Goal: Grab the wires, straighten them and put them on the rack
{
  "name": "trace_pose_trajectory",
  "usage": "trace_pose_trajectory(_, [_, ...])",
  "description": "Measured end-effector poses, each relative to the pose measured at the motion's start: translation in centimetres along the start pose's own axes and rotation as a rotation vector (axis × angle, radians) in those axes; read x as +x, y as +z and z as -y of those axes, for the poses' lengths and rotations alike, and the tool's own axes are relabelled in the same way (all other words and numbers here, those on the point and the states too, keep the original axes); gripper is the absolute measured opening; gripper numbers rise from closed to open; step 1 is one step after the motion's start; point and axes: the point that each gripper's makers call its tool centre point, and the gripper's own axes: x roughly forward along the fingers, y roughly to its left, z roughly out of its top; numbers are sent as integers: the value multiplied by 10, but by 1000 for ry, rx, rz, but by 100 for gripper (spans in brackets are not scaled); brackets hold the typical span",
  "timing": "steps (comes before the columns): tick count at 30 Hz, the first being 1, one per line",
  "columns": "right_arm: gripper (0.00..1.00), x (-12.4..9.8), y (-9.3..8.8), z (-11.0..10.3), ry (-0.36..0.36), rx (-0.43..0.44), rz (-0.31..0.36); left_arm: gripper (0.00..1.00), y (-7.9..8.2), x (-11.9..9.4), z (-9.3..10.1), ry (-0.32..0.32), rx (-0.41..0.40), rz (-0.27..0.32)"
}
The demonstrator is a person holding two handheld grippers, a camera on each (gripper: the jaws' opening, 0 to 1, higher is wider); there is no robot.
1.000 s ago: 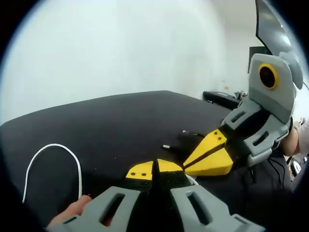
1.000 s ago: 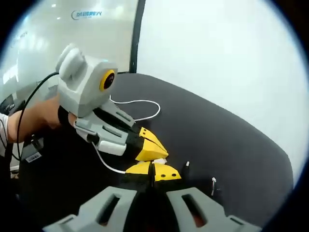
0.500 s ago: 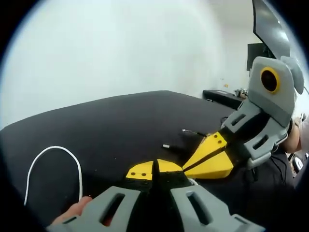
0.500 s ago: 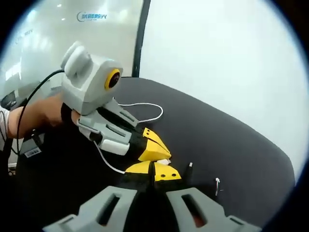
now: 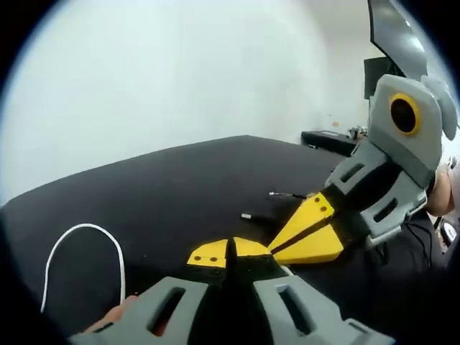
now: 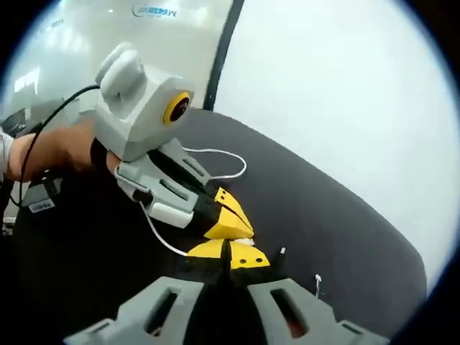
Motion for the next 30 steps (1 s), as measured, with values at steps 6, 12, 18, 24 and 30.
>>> trace_pose_trajectory(6, [0, -63, 41, 37, -49, 250, 183, 11, 2, -2, -4, 33, 54, -18])
trace_pose_trajectory(12, [10, -135, 29, 48, -347, -202, 281, 13, 29, -13, -2, 30, -26, 85])
trace_pose_trajectory(18, [11, -154, 11, 41, -404, -231, 378, 14, 16, -2, 8, -2, -4, 36])
trace_pose_trajectory(24, [12, -158, 8, 55, -441, -129, 394, 10, 13, -1, 7, -42, 32, 30])
trace_pose_trajectory(30, [12, -160, 5, 62, -479, -103, 383, 4, 12, 0, 13, -89, 89, 54])
